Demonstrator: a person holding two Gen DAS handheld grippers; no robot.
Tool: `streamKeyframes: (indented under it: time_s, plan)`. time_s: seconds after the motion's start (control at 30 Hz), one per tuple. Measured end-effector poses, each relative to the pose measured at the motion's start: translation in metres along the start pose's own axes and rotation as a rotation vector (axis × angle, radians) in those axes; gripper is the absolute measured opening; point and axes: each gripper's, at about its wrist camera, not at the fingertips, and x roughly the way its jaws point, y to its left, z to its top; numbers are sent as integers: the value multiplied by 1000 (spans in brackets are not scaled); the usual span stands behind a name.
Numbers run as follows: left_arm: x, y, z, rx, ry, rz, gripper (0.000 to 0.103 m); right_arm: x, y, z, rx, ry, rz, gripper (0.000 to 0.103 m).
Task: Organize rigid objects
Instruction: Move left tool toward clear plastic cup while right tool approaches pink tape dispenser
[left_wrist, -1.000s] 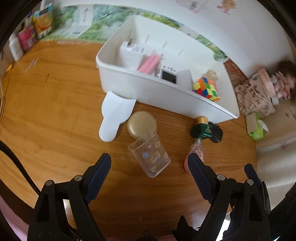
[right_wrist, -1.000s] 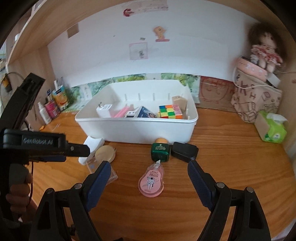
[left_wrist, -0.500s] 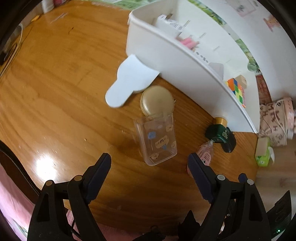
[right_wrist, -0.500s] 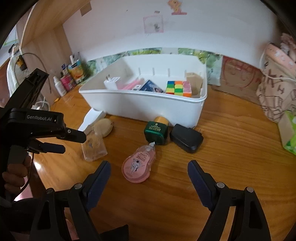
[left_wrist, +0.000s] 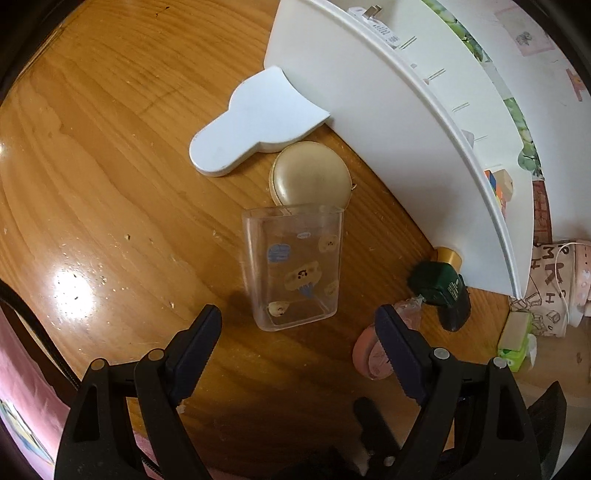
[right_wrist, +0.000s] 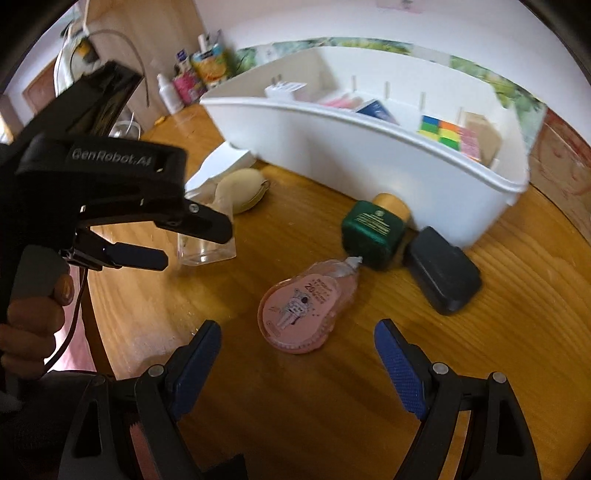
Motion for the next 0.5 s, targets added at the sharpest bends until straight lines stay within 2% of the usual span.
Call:
streamKeyframes:
  time_s: [0.17,0.5]
  plan:
    - [3,0,7,-34,-11,35,87,12,12,6,-85,26,-19,85]
    - [9,-8,27,-70,-38,66,83,27,13,12,-110,55,-40,85]
